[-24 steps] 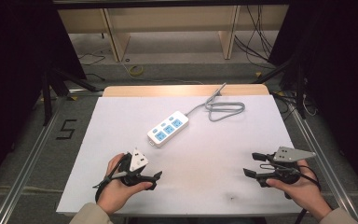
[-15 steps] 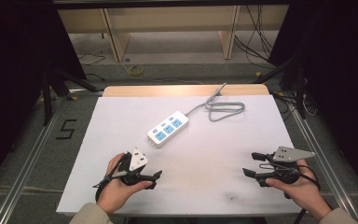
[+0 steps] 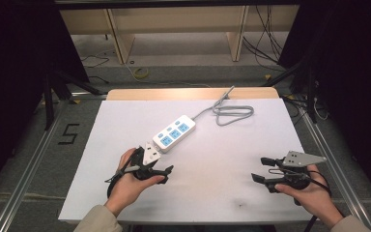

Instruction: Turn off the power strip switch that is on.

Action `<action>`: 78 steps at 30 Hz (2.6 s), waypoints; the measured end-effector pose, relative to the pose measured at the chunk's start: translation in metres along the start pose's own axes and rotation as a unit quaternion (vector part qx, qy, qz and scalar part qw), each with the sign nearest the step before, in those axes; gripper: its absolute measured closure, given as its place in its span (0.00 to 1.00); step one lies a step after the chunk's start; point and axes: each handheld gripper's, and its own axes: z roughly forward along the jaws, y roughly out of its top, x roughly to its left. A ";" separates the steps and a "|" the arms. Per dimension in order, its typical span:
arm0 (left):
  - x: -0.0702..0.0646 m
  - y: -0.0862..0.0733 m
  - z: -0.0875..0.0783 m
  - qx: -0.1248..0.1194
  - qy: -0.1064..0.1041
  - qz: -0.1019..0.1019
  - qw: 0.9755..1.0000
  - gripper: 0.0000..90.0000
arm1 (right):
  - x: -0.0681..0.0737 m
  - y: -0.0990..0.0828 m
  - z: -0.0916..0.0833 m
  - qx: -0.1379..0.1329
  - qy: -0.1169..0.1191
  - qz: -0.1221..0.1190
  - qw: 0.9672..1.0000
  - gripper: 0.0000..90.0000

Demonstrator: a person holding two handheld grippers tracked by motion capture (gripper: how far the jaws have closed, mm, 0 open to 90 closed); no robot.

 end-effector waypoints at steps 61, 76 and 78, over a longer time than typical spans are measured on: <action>0.053 0.056 0.040 0.002 0.047 -0.028 0.999 0.45 | 0.001 0.000 0.001 0.004 0.001 -0.001 1.000 0.32; 0.059 0.062 0.049 0.005 0.053 -0.031 0.998 0.46 | 0.001 0.000 0.002 0.004 0.002 -0.001 1.000 0.32; 0.060 0.063 0.051 0.005 0.052 -0.031 0.998 0.46 | 0.001 0.000 0.002 0.004 0.002 0.000 1.000 0.32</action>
